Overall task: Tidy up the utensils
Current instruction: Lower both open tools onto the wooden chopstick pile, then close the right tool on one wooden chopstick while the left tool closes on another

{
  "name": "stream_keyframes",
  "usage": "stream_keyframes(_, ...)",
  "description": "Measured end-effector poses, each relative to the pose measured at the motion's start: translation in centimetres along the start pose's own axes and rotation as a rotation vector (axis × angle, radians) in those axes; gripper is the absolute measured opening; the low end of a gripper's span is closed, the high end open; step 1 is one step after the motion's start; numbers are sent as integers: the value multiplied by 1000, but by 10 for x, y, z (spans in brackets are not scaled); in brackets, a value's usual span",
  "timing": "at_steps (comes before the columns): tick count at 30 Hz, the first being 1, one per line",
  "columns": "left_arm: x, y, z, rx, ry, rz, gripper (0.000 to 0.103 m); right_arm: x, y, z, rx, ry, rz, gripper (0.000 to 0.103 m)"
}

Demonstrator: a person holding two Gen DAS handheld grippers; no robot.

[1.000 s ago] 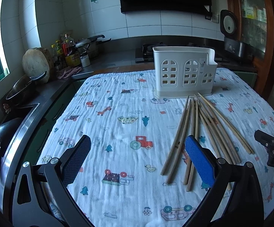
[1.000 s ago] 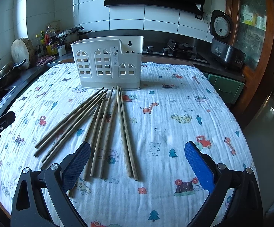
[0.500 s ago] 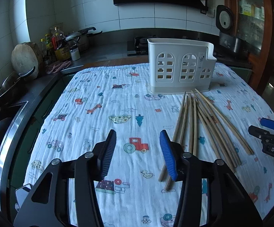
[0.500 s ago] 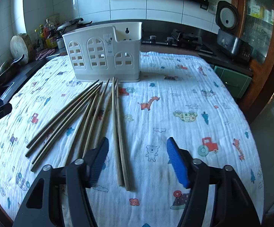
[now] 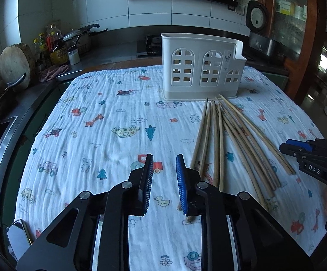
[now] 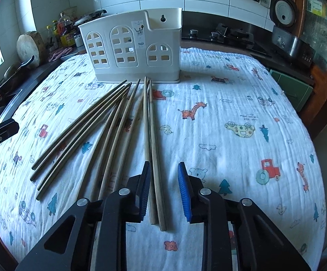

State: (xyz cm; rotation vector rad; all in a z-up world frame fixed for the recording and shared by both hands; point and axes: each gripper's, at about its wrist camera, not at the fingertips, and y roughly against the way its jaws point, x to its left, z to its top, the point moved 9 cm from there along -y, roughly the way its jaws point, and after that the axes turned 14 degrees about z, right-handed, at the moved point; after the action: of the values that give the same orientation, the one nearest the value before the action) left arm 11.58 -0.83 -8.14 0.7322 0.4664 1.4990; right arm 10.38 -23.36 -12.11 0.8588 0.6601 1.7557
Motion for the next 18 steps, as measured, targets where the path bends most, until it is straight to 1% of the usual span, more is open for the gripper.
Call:
stream_keyframes(2,-1,-2,-4,8,-8,0,20,1,-3,-1,10,1,13,14)
stream_keyframes(3,-1,-2,-6,11,-10,-1,20,2,-5,0,14,4,15,11)
stream_keyframes(6,-4,-4,-10,23,-15,-15,20,5,-9,-2,29,17,21,6)
stream_keyframes(14,-15,-7,-17,37,-52,-52,20,2,-12,-1,35,28,12,4)
stream_keyframes(18,-17,-13,-23,62,-54,-74,20,3,-14,-1,40,35,15,4)
